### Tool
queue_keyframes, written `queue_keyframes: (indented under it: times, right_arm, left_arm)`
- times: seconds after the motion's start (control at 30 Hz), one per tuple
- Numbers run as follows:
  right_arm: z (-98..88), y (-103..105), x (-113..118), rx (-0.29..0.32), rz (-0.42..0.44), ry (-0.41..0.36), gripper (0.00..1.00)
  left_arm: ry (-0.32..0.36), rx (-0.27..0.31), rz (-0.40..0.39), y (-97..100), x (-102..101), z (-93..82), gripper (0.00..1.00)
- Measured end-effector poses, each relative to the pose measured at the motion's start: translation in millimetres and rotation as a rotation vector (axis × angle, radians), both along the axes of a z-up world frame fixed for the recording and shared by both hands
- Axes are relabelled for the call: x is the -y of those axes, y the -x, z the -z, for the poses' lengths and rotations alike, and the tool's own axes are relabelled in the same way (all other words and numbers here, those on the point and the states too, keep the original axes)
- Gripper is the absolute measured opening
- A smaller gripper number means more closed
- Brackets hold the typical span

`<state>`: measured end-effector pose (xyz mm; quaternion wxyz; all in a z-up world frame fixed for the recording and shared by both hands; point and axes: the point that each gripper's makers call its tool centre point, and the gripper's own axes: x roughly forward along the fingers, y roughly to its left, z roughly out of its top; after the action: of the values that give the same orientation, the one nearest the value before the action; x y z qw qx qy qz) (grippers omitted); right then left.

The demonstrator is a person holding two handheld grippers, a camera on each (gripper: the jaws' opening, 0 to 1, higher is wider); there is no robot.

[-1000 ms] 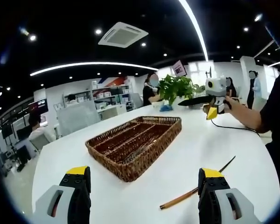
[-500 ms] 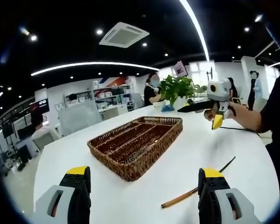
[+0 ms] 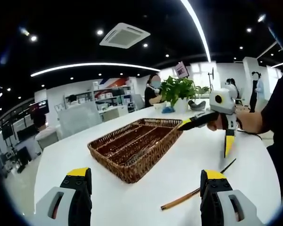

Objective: Arrange the knives, forks, and spoons in their matching storage slots by inserting each utensil handle-first until every utensil is classified and aligned in the correct compartment

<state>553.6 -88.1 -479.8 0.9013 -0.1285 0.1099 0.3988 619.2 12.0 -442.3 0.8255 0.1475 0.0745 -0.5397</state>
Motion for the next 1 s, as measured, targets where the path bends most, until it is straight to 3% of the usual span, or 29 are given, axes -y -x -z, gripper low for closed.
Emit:
queue_keyframes:
  times: [0.13,0.27,0.37,0.5,0.63,0.67,0.8,1.0]
  right_arm:
    - [21.9,10,-17,-0.055,-0.057,0.027,0.89]
    - [26.2,10,-18,-0.065,-0.059,0.040,0.80]
    - [27.6,11,-24,-0.106,-0.067,0.013,0.64]
    - [34.6,16,-35,-0.116,-0.089,0.045,0.48]
    - [55.1,28,-45,-0.120,-0.151,0.153,0.35]
    - [54.1,31,-49,-0.144,-0.156,0.098,0.31]
    - [58.6,26,-43,-0.145,-0.144,0.131,0.08]
    - [61.4,26,-42,-0.202,-0.131,0.109,0.03]
  left_arm:
    - [-0.001,0.000,0.002,0.0,0,0.6,1.00]
    - [-0.007,0.001,0.004,0.5,0,1.8,1.00]
    - [-0.004,0.003,0.005,0.8,1,1.0,1.00]
    - [-0.007,0.005,0.003,0.9,0,1.3,1.00]
    - [-0.004,0.004,0.006,1.7,1,0.8,1.00]
    - [-0.008,0.003,0.007,1.9,1,1.8,1.00]
    - [-0.009,0.005,0.010,2.8,1,1.8,1.00]
    - [-0.005,0.008,0.010,3.5,1,-0.1,1.00]
